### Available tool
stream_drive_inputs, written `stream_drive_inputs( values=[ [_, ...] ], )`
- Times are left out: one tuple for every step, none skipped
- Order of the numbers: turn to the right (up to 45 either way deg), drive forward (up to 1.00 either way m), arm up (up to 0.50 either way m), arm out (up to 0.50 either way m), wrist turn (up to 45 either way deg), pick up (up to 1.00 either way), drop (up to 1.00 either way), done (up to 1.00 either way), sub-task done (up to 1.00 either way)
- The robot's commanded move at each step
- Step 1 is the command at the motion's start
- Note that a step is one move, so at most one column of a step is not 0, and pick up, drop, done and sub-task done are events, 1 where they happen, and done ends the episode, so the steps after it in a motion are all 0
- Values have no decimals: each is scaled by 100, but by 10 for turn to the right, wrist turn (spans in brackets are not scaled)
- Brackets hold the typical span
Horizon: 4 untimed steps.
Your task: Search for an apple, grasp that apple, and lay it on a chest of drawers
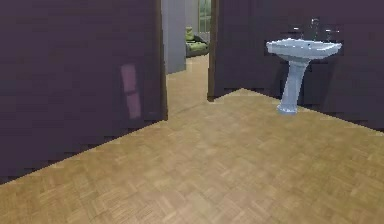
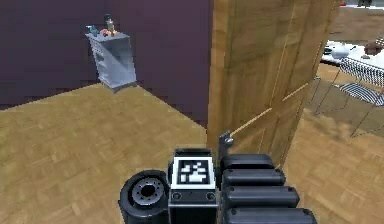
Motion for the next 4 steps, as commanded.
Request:
stream_drive_inputs(
  values=[
    [450, 0, 0, 0, 0, 0, 0, 0, 0],
    [0, 65, 0, 0, 0, 0, 0, 0, 0],
    [150, 0, 0, 0, 0, 0, 0, 0, 0],
    [0, 100, 0, 0, 0, 0, 0, 0, 0]
  ],
)
